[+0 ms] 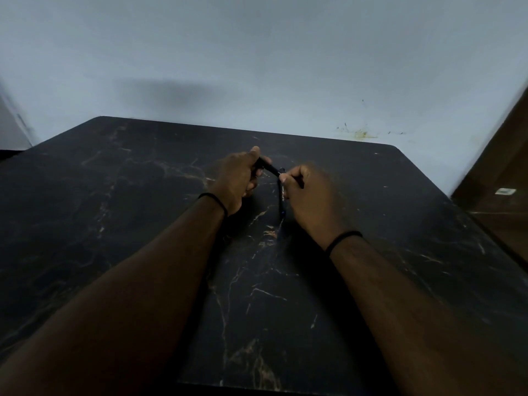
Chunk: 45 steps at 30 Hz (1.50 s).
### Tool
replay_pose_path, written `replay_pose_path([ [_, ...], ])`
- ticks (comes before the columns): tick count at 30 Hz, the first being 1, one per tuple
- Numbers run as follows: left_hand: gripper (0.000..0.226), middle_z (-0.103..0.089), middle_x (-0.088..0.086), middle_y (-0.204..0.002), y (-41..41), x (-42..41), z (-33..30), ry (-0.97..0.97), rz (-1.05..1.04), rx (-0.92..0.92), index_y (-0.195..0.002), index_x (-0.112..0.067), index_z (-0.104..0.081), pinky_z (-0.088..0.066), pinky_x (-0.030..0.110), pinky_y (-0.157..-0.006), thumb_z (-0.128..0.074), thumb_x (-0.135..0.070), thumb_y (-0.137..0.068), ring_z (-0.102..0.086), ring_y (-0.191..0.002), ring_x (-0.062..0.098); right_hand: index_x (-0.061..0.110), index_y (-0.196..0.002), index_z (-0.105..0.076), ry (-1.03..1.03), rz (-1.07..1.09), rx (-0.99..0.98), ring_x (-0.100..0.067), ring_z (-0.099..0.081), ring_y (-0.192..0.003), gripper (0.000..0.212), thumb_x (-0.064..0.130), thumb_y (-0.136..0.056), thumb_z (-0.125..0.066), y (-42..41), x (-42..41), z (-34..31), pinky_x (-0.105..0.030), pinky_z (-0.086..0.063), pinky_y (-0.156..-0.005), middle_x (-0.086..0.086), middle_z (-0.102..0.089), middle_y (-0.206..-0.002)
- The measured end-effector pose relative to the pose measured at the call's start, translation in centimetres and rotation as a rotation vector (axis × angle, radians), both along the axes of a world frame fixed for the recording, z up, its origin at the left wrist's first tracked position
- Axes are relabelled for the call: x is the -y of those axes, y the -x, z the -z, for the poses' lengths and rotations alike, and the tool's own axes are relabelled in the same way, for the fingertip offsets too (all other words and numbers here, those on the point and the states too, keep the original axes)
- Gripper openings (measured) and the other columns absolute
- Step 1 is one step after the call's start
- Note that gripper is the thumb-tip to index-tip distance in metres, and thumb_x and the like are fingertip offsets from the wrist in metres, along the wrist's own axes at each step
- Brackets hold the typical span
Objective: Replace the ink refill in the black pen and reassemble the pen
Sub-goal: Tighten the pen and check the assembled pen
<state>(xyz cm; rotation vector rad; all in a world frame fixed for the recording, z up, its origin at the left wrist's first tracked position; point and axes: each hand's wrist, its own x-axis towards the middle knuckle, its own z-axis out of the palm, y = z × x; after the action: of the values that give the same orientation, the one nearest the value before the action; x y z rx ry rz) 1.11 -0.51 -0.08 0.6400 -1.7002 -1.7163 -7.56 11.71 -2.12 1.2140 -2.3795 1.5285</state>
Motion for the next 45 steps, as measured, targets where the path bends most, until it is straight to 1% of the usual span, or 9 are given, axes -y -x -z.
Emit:
replay_pose_path([
  [6, 0.038, -0.043, -0.002, -0.061, 0.1, -0.6, -0.4, -0.004, 0.009, 0.026, -0.084, -0.012, -0.061, -0.019, 0.019, -0.037, -0.037, -0.034, -0.104, -0.027, -0.044, 0.009, 0.024, -0.077, -0.055, -0.048, 0.069, -0.053, -0.006, -0.054, -0.067, 0.022, 0.033, -0.096, -0.059, -1.1, -0.5, -0.6, -0.029, -0.038, -0.056, 0.008, -0.059, -0.071],
  [17, 0.039, -0.044, 0.0, -0.063, -0.1, -0.5, -0.1, -0.005, 0.049, -0.038, -0.088, -0.011, -0.06, -0.019, 0.017, -0.036, -0.036, -0.036, -0.105, -0.03, -0.043, 0.01, 0.017, -0.083, -0.062, -0.019, 0.056, -0.034, -0.014, -0.059, -0.073, 0.02, 0.03, -0.097, -0.06, -2.3, -0.8, -1.2, -0.038, -0.051, -0.069, 0.003, -0.063, -0.077],
  [25, 0.058, -0.05, -0.012, -0.041, 0.2, -1.3, 0.0, 0.13, 0.088, -0.025, -0.109, 0.001, -0.069, -0.029, 0.013, -0.035, -0.031, -0.043, -0.105, -0.04, -0.034, 0.001, 0.027, -0.066, -0.063, -0.015, -0.045, 0.04, -0.01, -0.064, -0.06, 0.034, 0.06, -0.069, -0.055, -2.1, -0.6, -0.9, -0.045, -0.057, -0.062, 0.007, -0.066, -0.063],
  [28, 0.064, -0.055, -0.012, -0.055, 0.4, -1.6, 0.0, 0.135, -0.009, -0.003, -0.107, 0.0, -0.068, -0.034, 0.015, -0.041, -0.027, -0.049, -0.104, -0.043, -0.039, -0.002, 0.027, -0.066, -0.062, 0.027, 0.017, 0.081, -0.007, -0.063, -0.059, 0.028, 0.054, -0.074, -0.063, -1.4, -0.7, -1.1, -0.038, -0.056, -0.06, 0.009, -0.066, -0.062],
  [31, 0.054, -0.05, -0.002, -0.06, 0.8, -1.4, 0.6, 0.518, -0.211, 0.192, -0.079, -0.011, -0.065, -0.035, 0.026, -0.056, -0.034, -0.047, -0.104, -0.046, -0.052, 0.009, 0.024, -0.066, -0.06, 0.008, 0.142, 0.01, -0.003, -0.058, -0.054, 0.028, 0.043, -0.085, -0.068, -0.4, -1.5, -1.2, -0.018, -0.04, -0.047, 0.009, -0.061, -0.059],
  [34, 0.058, -0.041, -0.005, -0.047, 1.5, -1.4, 1.5, 0.833, -0.297, 0.446, -0.051, -0.018, -0.045, -0.028, 0.025, -0.049, -0.044, -0.053, -0.097, -0.04, -0.043, 0.012, 0.021, -0.068, -0.059, -0.035, 0.231, -0.039, -0.006, -0.054, -0.057, 0.029, 0.041, -0.087, -0.066, 0.1, -2.1, -1.5, -0.022, -0.033, -0.048, 0.007, -0.059, -0.061],
  [39, 0.049, -0.049, -0.003, -0.062, 3.0, -1.6, 1.5, 1.1, -0.247, 0.786, -0.06, -0.019, -0.049, -0.037, 0.028, -0.059, -0.048, -0.06, -0.087, -0.051, -0.062, 0.019, 0.023, -0.064, -0.053, -0.113, 0.291, -0.054, -0.006, -0.053, -0.057, 0.032, 0.039, -0.089, -0.065, 0.5, -2.5, -1.6, -0.021, -0.031, -0.047, 0.007, -0.056, -0.061],
  [42, 0.032, -0.055, 0.0, -0.075, 3.1, -1.2, 1.3, 1.092, -0.241, 0.788, -0.066, -0.021, -0.049, -0.04, 0.03, -0.064, -0.05, -0.046, -0.086, -0.052, -0.07, 0.021, 0.02, -0.064, -0.056, -0.156, 0.264, -0.048, -0.004, -0.052, -0.055, 0.032, 0.038, -0.089, -0.065, 0.5, -2.5, -1.3, -0.021, -0.032, -0.047, 0.006, -0.058, -0.06],
  [45, 0.031, -0.062, 0.002, -0.077, 2.4, -0.3, 1.1, 1.036, -0.334, 0.731, -0.067, -0.016, -0.051, -0.044, 0.029, -0.059, -0.049, -0.038, -0.089, -0.056, -0.067, 0.02, 0.018, -0.071, -0.063, -0.228, 0.212, -0.076, -0.011, -0.059, -0.062, 0.029, 0.04, -0.09, -0.064, 0.0, -2.0, -1.3, -0.026, -0.044, -0.055, 0.003, -0.063, -0.066],
])
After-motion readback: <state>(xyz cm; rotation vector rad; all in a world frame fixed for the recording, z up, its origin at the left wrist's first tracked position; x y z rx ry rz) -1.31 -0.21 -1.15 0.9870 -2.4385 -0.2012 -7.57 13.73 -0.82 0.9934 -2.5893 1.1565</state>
